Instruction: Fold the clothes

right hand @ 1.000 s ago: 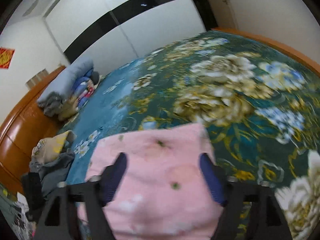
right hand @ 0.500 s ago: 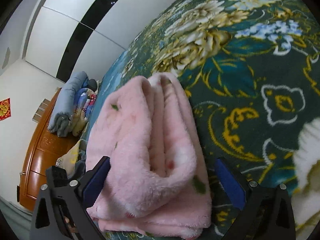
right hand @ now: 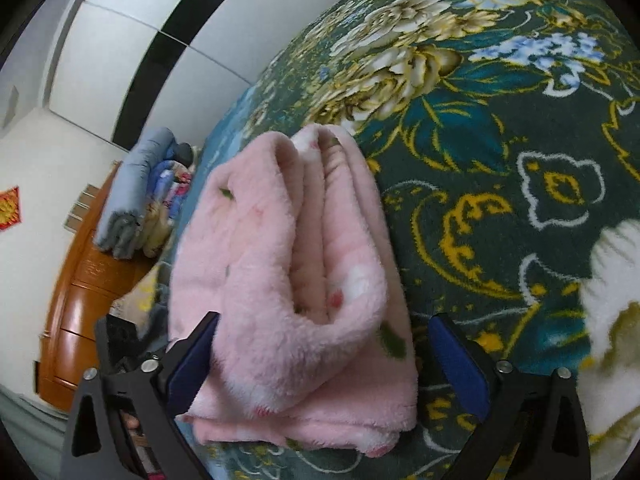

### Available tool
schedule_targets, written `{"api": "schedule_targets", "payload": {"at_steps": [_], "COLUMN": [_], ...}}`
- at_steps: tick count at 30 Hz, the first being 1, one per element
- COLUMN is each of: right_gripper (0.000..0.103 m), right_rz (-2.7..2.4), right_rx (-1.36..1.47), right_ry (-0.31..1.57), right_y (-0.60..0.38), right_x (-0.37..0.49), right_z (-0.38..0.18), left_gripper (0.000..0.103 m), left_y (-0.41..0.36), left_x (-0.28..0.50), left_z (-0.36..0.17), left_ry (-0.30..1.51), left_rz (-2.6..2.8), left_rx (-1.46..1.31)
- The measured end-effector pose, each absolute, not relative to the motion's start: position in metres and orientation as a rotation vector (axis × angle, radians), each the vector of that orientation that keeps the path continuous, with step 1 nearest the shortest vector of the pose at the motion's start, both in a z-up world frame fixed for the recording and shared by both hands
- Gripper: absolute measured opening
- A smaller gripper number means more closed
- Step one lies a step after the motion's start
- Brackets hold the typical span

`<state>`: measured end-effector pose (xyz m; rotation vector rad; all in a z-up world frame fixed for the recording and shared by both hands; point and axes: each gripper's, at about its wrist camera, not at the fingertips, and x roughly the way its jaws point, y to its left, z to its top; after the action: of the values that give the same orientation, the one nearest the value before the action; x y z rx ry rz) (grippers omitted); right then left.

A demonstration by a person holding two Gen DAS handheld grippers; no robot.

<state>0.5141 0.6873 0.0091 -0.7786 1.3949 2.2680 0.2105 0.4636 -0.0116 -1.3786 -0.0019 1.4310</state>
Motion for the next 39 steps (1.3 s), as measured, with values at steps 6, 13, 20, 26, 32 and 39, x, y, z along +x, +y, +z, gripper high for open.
{"api": "schedule_targets", "payload": {"at_steps": [6, 13, 20, 26, 32, 39], "right_gripper": [0.077, 0.045, 0.043, 0.042, 0.042, 0.043], "right_rz": [2.279, 2.349, 2.432, 2.373, 2.229, 2.07], "right_rx": [-0.817, -0.775, -0.668, -0.535, -0.387, -0.267], "right_ry": [1.371, 1.302, 1.23, 1.12, 1.055, 1.076], "right_y": [0.69, 0.685, 0.705, 0.754, 0.809, 0.853], "right_x": [0.502, 0.503, 0.521, 0.565, 0.621, 0.677], "right_z": [0.011, 0.038, 0.089, 0.128, 0.146, 0.117], "left_gripper": [0.052, 0.031, 0.029, 0.029, 0.029, 0.029], "left_y": [0.468, 0.471, 0.526, 0.622, 0.718, 0.804], "left_x": [0.216, 0.225, 0.228, 0.264, 0.3, 0.342], "left_z": [-0.004, 0.019, 0.074, 0.105, 0.133, 0.112], "left_ry": [0.031, 0.085, 0.13, 0.204, 0.281, 0.346], "left_rz": [1.423, 1.464, 1.441, 1.396, 1.35, 1.327], "left_rx": [-1.343, -1.229, -1.059, -0.935, -0.815, -0.77]}}
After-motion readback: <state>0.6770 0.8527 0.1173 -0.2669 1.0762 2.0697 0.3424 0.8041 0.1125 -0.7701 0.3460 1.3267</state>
